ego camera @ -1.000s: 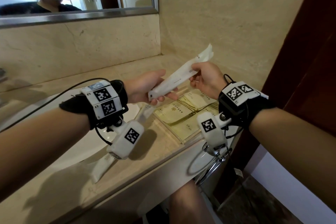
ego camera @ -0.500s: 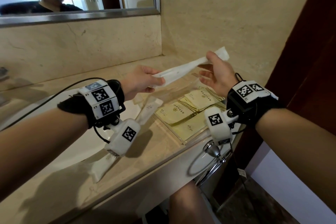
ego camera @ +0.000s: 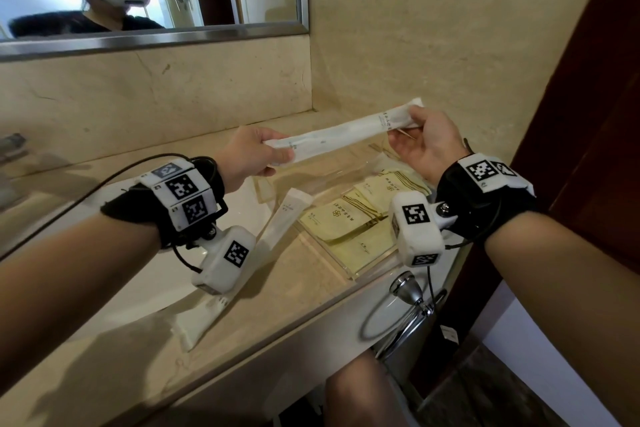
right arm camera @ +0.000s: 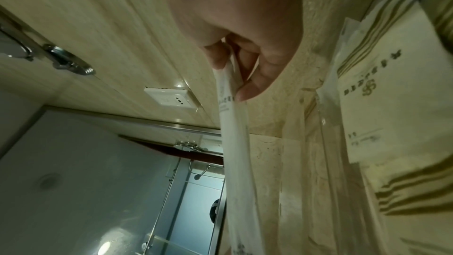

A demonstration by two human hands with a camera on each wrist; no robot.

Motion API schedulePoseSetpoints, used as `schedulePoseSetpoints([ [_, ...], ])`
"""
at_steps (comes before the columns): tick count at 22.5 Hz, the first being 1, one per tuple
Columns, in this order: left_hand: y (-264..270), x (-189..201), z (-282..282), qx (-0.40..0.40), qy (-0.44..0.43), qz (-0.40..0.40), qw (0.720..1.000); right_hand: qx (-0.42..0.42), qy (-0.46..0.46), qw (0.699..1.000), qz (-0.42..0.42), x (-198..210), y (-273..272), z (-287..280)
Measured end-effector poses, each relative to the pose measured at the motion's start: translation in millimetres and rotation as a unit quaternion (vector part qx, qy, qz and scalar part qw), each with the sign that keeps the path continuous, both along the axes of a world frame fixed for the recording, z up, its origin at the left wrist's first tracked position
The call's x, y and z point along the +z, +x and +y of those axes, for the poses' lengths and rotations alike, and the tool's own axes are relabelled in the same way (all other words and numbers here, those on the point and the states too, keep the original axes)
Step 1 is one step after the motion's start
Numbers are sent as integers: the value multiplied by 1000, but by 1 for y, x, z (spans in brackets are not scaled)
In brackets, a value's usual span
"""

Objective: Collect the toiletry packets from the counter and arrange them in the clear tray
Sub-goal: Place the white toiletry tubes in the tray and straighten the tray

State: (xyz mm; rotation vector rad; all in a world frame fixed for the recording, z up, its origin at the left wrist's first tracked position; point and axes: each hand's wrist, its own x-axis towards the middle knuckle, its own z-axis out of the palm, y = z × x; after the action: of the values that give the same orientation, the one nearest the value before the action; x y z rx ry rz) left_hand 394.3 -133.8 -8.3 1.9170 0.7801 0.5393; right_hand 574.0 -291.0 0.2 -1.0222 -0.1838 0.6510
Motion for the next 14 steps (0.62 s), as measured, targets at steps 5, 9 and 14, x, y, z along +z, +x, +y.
schedulePoseSetpoints([
  [5,-4,-2,3,21,23,-20,999,-3,4,999,-37,0,1,-5],
  [9,-8,-1,-3,27,41,5,999,-25,-44,994,-97,-3,3,-2],
  [14,3,32,-25,-8,86,29,996,-55,-118,963,-235,24,1,15],
])
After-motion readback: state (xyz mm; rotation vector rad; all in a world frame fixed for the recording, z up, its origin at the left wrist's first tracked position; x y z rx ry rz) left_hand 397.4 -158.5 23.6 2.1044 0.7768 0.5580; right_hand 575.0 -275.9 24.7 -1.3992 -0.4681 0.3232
